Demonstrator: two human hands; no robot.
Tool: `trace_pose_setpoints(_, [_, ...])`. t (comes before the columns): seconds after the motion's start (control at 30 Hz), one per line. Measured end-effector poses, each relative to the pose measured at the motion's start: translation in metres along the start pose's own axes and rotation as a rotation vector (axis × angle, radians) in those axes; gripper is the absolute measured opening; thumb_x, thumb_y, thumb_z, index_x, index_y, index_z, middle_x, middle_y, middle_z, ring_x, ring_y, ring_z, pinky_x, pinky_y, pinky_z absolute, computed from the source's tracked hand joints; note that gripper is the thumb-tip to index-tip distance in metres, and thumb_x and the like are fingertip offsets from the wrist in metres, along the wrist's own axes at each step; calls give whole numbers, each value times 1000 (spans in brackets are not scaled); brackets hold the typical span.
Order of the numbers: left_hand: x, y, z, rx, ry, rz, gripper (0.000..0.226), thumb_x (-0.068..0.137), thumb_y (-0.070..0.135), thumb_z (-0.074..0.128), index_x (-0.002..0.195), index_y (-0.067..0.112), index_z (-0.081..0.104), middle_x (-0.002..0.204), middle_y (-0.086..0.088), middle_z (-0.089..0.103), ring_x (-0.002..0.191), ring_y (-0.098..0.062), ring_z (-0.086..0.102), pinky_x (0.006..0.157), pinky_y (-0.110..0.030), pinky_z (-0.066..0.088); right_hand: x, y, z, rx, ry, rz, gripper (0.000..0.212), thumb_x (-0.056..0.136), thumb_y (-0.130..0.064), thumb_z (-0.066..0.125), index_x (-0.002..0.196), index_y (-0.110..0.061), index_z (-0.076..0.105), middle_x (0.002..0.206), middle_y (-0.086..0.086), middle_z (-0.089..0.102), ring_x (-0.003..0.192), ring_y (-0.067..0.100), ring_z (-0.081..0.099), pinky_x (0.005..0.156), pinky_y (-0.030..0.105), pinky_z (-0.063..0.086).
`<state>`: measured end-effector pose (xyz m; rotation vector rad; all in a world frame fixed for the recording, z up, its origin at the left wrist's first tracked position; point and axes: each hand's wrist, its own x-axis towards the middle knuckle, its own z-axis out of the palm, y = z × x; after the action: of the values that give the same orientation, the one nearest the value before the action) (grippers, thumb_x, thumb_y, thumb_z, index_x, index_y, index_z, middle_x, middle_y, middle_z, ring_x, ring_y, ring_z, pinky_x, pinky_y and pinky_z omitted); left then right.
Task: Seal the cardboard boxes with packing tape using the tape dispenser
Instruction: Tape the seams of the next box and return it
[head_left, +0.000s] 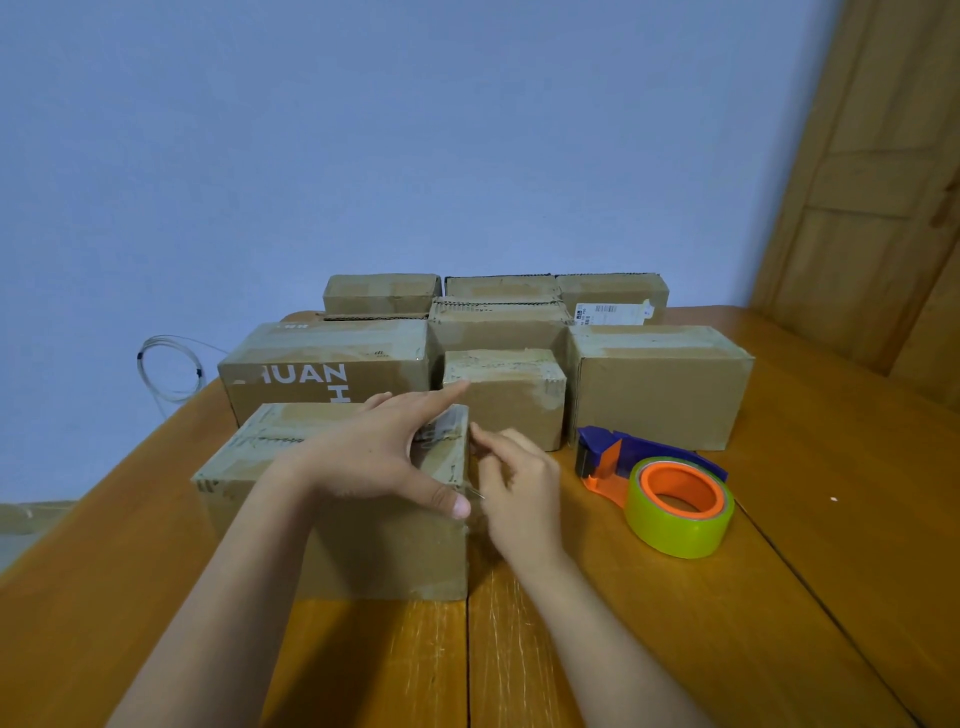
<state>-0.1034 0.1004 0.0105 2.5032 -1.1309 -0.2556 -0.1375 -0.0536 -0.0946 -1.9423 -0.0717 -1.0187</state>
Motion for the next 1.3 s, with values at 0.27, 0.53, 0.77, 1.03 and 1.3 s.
trace_pose_setpoints(0.27, [-1, 4, -1, 0, -11, -29, 126, 41, 79, 59, 149, 44, 3, 150, 16, 24, 133, 3, 18, 119, -32, 8, 2, -9, -4, 162, -213, 233, 44, 97, -5, 42, 139, -19, 47, 134, -7, 54, 120, -3, 47, 101, 16, 39])
trace_pose_setpoints(0.53, [0, 2, -1, -7, -6, -23, 125, 41, 79, 59, 149, 45, 4, 155, 15, 22, 133, 3, 19, 119, -36, 8, -6, -10, -20, 181, -256, 272, 37, 96, -2, 40, 123, -17, 61, 124, -13, 56, 103, -26, 41, 90, -3, 32])
trace_pose_setpoints(0.77, [1, 1, -1, -5, -39, 19, 127, 41, 77, 63, 149, 44, 4, 155, 17, 19, 108, 17, 16, 119, -36, 1, -17, -16, -34, 388, -35, 20, 29, 86, -35, 45, 104, -23, 65, 103, -3, 68, 104, 13, 62, 89, 28, 50])
trace_pose_setpoints(1.03, [6, -7, 1, 62, -53, 27, 127, 43, 80, 59, 150, 45, -1, 159, 16, 11, 143, 0, 5, 119, -39, -10, -24, -22, -22, 251, -92, -169, 26, 87, -36, 57, 82, -11, 60, 94, -1, 56, 96, 12, 55, 82, 22, 45])
trace_pose_setpoints(1.3, [5, -7, 1, 74, -40, 43, 125, 44, 81, 56, 148, 45, -2, 159, 15, 11, 141, 2, 6, 119, -41, -7, -22, -25, -17, 374, -123, -61, 17, 88, -29, 56, 76, -17, 57, 89, -12, 51, 88, 7, 52, 77, 14, 41])
